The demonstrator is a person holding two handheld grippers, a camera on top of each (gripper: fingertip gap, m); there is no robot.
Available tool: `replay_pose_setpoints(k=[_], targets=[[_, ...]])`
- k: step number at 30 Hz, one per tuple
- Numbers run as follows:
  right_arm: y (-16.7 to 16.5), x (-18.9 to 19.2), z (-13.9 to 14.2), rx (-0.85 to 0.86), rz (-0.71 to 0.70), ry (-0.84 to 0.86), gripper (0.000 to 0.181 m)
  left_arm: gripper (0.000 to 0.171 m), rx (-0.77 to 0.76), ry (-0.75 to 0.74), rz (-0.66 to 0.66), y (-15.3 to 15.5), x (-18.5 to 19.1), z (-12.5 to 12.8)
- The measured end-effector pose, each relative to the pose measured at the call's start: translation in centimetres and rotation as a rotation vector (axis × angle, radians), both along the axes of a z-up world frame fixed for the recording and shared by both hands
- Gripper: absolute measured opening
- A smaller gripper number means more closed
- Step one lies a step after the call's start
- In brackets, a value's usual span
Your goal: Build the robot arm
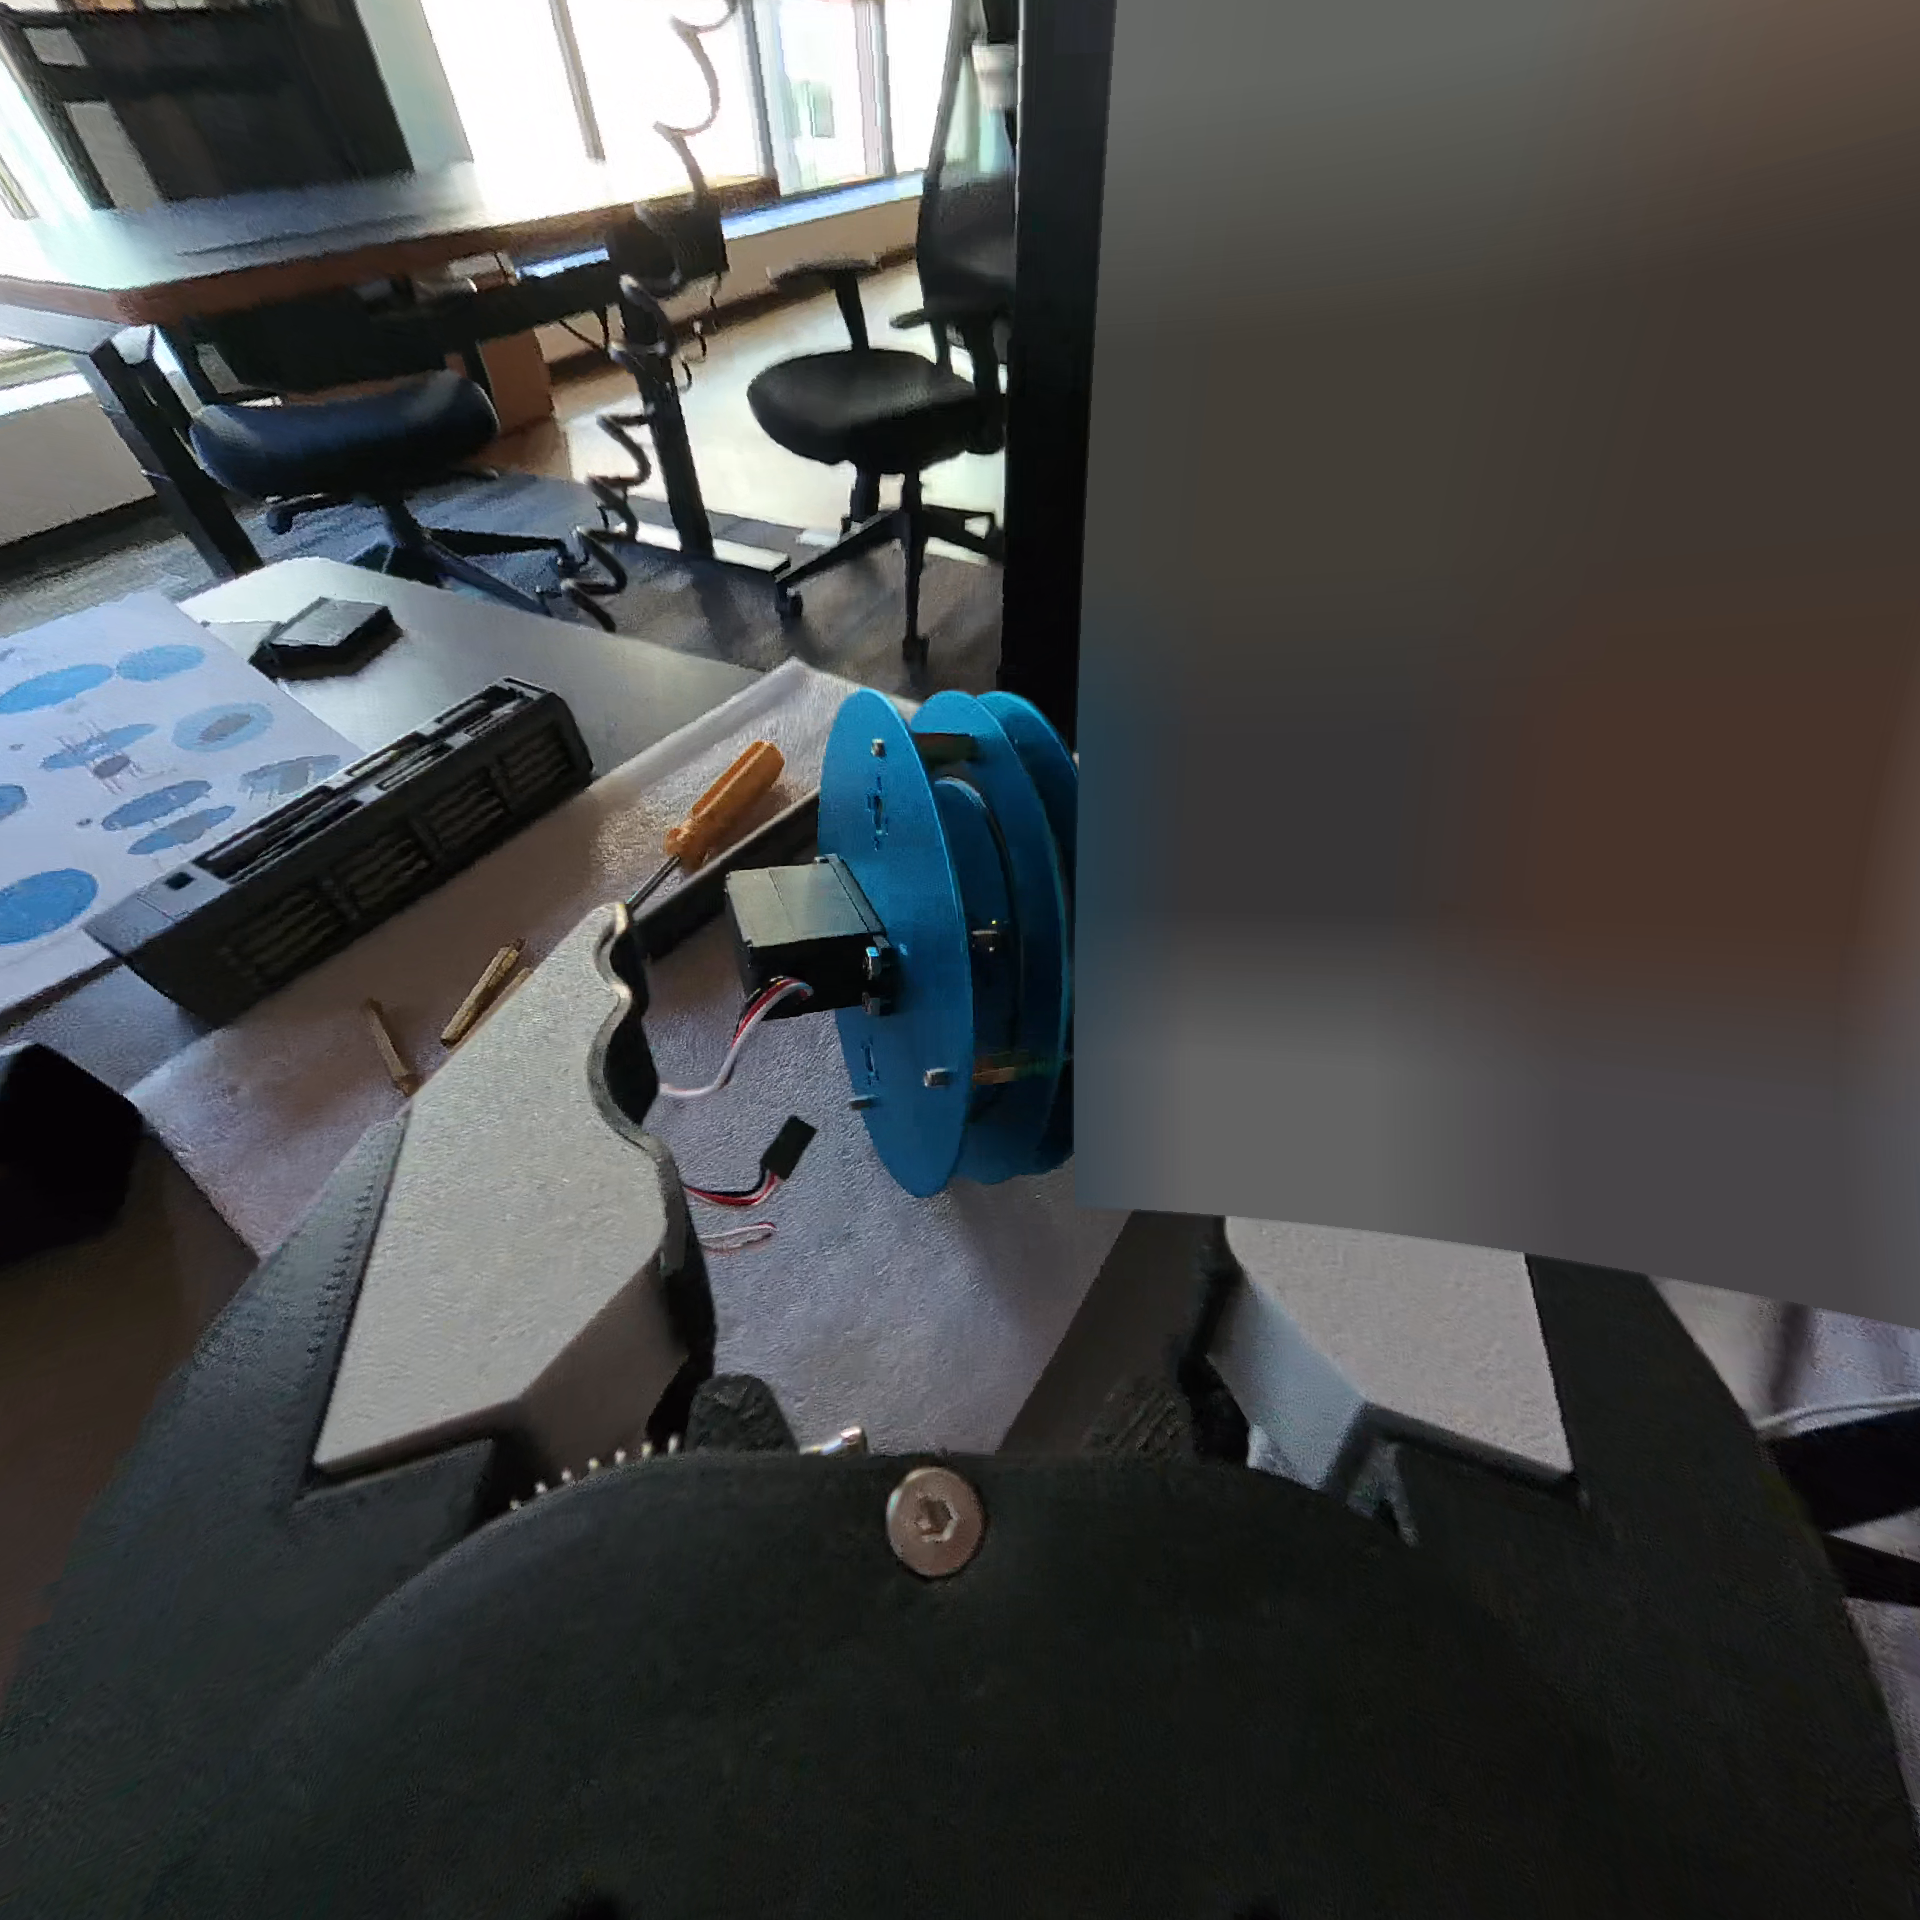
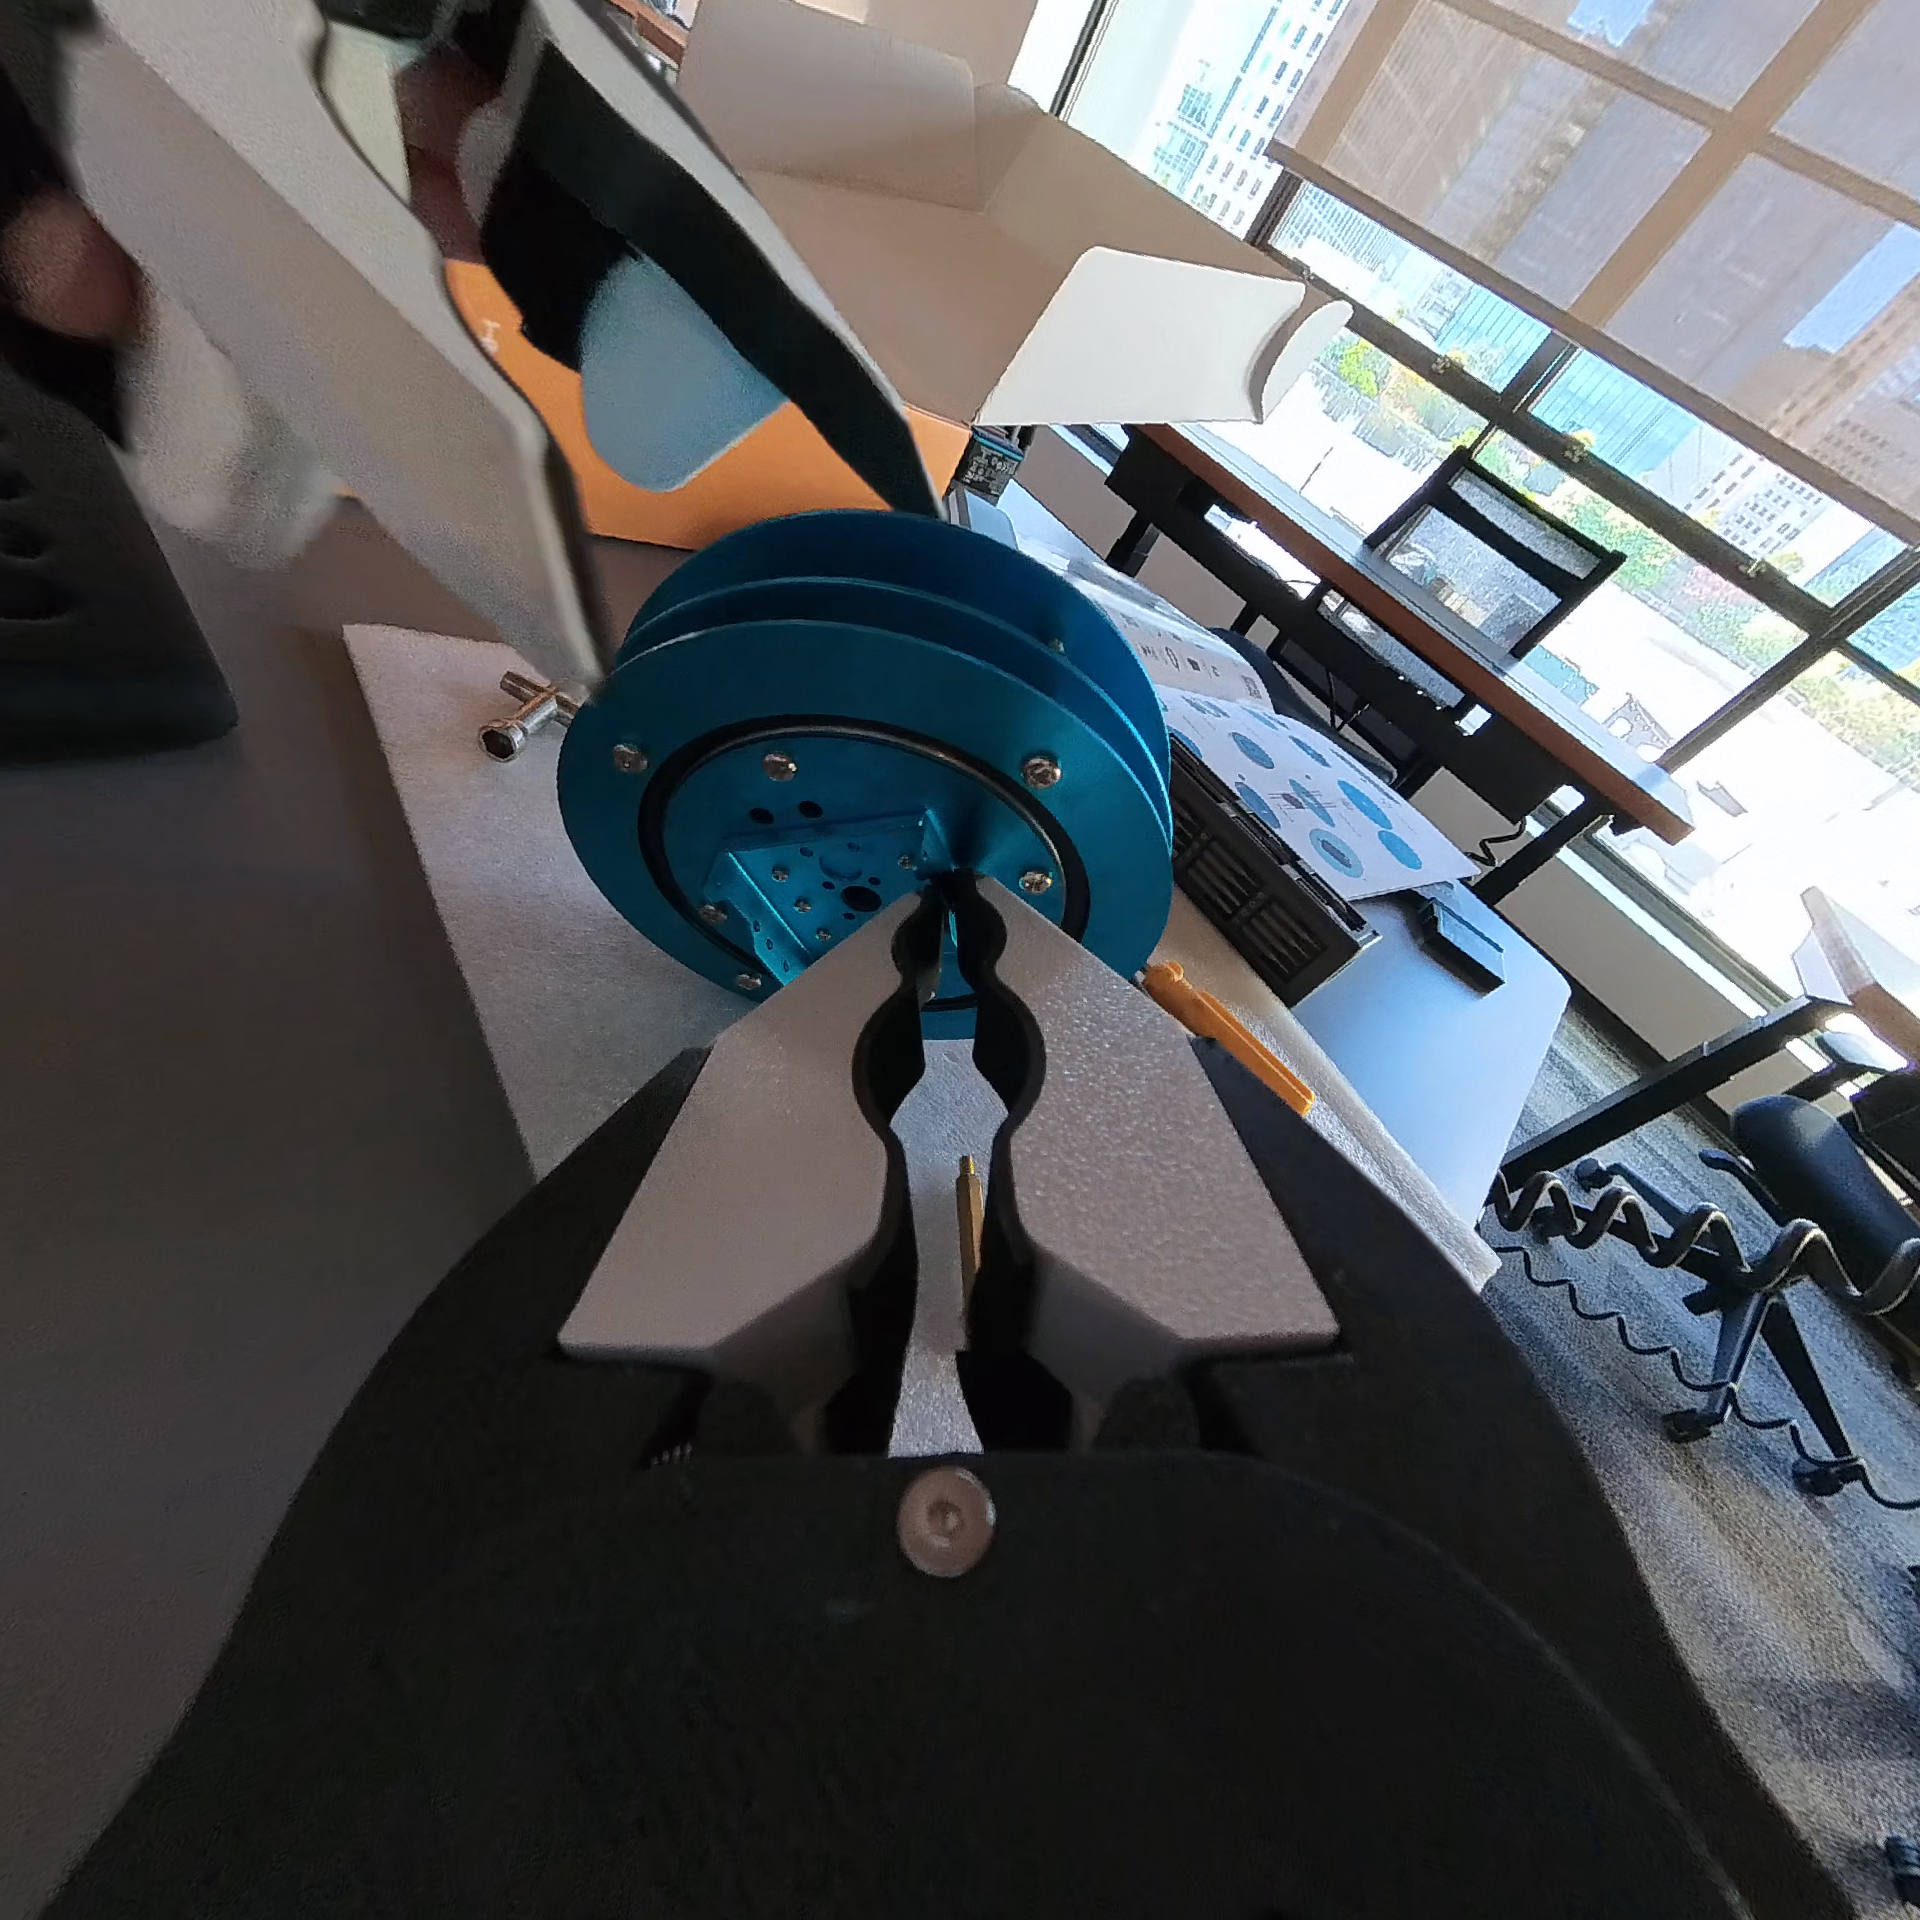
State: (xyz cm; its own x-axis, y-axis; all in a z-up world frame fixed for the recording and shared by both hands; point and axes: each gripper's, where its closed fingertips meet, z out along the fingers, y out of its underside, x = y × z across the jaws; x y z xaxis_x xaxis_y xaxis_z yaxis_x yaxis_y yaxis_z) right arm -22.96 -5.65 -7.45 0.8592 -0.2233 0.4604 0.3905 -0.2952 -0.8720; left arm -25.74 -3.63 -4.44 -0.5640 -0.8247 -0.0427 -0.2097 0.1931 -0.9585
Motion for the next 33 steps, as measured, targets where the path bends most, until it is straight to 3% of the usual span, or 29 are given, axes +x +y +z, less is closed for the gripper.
replay_pose_setpoints(k=[3,8,10,33], targets=[[-0.1,-0.1,0.0,-0.001,0.003,-0.001,0.002,0.106,0.118,0.015,0.019,0.0,1.3,-0.8],[-0.1,-0.2,0.0,-0.004,0.005,-0.014,0.002,0.102,0.032,0.211,-0.033,-0.9,1.7,-3.2],[-0.2,-0.1,0.0,-0.004,0.001,-0.012,0.002,0.095,0.001,0.209,-0.023,-1.0,1.9,-3.3],[0.2,0.1,0.1,0.002,-0.022,-0.022,0.000,0.093,0.002,0.237,-0.005,-0.7,1.9,-3.4]])
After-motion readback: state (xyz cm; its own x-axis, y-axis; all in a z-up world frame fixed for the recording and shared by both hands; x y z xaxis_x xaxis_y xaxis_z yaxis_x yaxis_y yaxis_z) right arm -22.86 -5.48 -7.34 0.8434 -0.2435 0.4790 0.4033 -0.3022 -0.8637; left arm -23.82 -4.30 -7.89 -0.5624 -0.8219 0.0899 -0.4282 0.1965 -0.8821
